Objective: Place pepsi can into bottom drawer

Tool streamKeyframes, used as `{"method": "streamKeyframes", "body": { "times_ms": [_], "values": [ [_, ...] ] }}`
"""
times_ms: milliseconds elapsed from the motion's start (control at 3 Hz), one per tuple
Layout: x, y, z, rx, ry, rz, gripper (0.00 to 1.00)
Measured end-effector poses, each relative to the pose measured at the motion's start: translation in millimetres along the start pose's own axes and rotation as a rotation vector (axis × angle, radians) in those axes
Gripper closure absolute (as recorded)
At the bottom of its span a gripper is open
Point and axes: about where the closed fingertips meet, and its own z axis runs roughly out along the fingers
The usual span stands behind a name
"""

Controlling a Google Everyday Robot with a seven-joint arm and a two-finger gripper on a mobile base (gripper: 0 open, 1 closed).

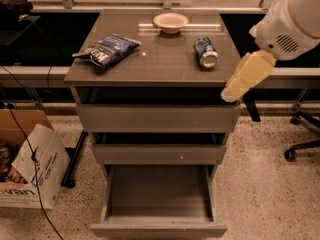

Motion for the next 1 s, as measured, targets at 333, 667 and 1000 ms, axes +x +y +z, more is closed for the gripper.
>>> {"method": "streamKeyframes", "body": {
  "times_ms": [333,667,1000],
  "values": [
    [-1.9,-8.9,40.0,0.008,-0.051,0.109,0.00],
    [-12.0,-23.9,80.0,0.016,-0.109,0.169,0.00],
    [-13.8,-40.3,113.1,0.019,-0.146,0.215,0.00]
  ]
}}
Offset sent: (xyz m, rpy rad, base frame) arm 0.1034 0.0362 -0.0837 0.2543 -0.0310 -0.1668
